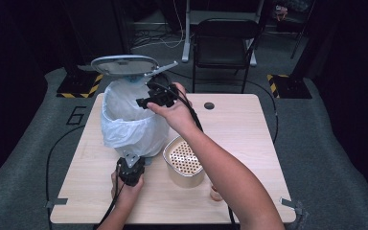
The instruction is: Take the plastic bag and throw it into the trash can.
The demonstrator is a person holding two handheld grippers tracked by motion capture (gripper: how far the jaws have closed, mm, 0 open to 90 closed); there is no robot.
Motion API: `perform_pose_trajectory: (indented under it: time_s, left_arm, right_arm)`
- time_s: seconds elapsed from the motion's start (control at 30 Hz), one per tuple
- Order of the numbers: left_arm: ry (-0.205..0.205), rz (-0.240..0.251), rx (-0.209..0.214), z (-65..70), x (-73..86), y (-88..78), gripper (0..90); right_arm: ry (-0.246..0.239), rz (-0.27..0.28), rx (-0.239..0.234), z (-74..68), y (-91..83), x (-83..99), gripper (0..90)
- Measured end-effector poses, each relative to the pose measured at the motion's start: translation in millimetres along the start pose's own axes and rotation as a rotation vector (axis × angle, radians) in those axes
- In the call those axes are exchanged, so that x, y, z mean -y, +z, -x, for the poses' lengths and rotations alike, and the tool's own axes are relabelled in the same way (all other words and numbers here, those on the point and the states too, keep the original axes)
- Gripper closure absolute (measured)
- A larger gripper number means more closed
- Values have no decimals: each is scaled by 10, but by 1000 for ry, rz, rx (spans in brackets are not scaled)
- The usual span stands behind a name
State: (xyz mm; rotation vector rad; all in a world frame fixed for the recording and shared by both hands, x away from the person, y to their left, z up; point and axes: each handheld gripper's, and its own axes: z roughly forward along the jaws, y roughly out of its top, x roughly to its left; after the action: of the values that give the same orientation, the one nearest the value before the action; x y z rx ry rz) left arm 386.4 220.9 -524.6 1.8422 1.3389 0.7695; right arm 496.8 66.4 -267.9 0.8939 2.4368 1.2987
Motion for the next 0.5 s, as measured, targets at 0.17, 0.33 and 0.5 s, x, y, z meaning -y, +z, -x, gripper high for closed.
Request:
perform_pose_trajectory:
  time_s: [0.17, 0.33, 0.5]
  left_arm:
    - [4, 0, -5, -3, -1, -2, 780]
    - [-3, 1, -1, 2, 0, 1, 780]
    - [6, 0, -7, -3, -2, -2, 779]
  right_arm:
    - [-23, 3, -14, -30, -126, 13, 442]
    - [-28, 29, -6, 19, -269, 53, 436]
    - [-19, 37, 13, 83, -409, 115, 432]
